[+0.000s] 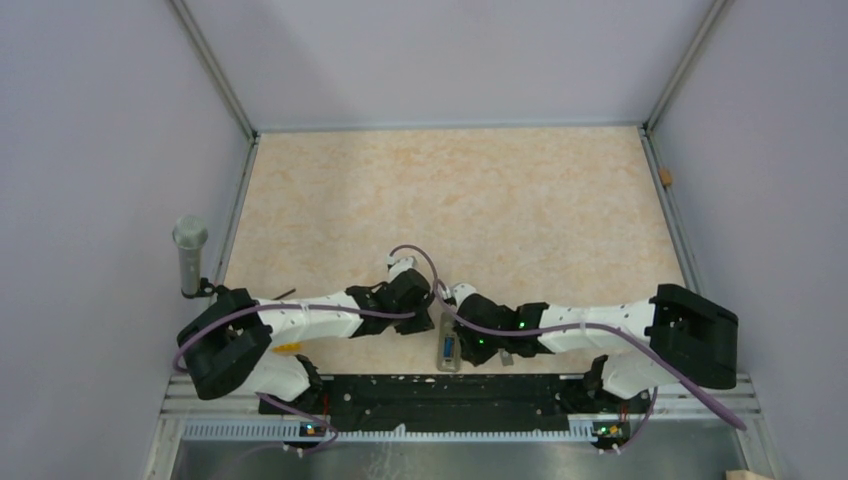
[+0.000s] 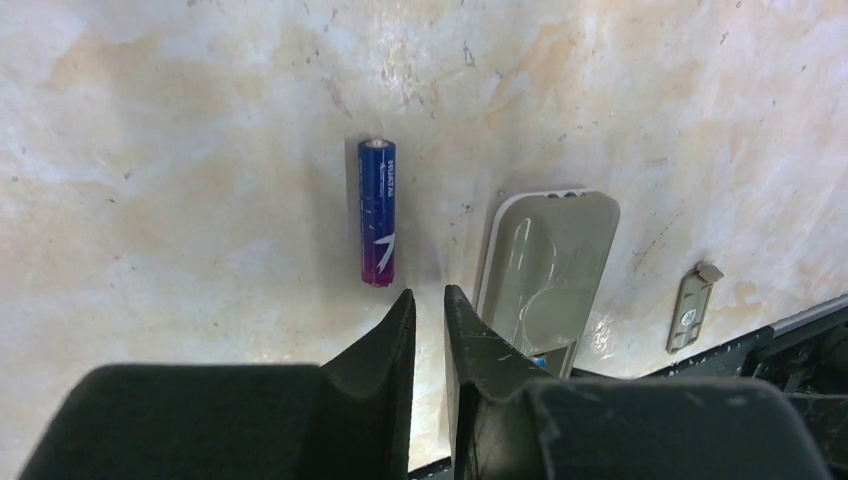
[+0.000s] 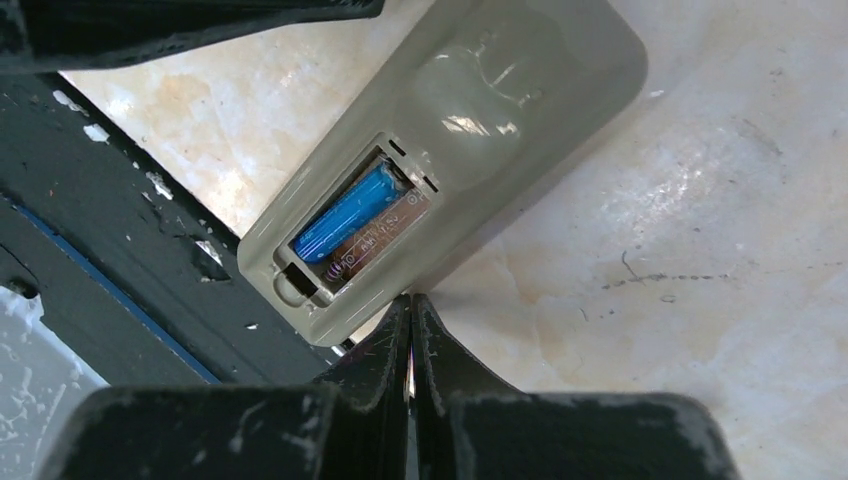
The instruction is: Load the batteries into the remote control
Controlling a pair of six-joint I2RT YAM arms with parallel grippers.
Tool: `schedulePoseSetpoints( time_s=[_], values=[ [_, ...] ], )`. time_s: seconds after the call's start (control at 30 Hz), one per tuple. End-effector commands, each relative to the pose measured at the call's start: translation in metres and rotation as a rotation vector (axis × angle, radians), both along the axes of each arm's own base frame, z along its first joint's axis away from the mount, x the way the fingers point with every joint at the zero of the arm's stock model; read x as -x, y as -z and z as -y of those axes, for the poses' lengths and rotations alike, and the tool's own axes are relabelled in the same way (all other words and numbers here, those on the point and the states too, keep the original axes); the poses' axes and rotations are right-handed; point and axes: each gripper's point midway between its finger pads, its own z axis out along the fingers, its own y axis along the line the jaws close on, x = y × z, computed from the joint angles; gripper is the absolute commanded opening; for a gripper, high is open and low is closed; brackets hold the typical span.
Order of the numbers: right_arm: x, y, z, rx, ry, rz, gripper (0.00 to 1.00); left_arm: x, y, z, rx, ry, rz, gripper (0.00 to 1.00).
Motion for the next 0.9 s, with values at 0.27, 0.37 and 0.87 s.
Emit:
schedulePoseSetpoints(
  time_s=[0.27, 0.37, 0.87],
  values=[
    [-0.008, -0.014, -0.044, -0.059, -0.029, 0.024, 0.00, -0.003, 0.022, -0.047, -0.133, -0.029, -0.018, 0.22],
    [-0.010, -0.014, -0.053, -0.062, -0.029, 0.019, 0.00, 0.001, 0.022, -0.051, -0.119, -0.038, -0.023, 0.24],
    [-0.025, -0.054, -0.065, -0.025, -0.078, 0.096, 0.01, 0.002, -0.001, -0.089, -0.122, -0.135, 0.046, 0.27]
  ],
)
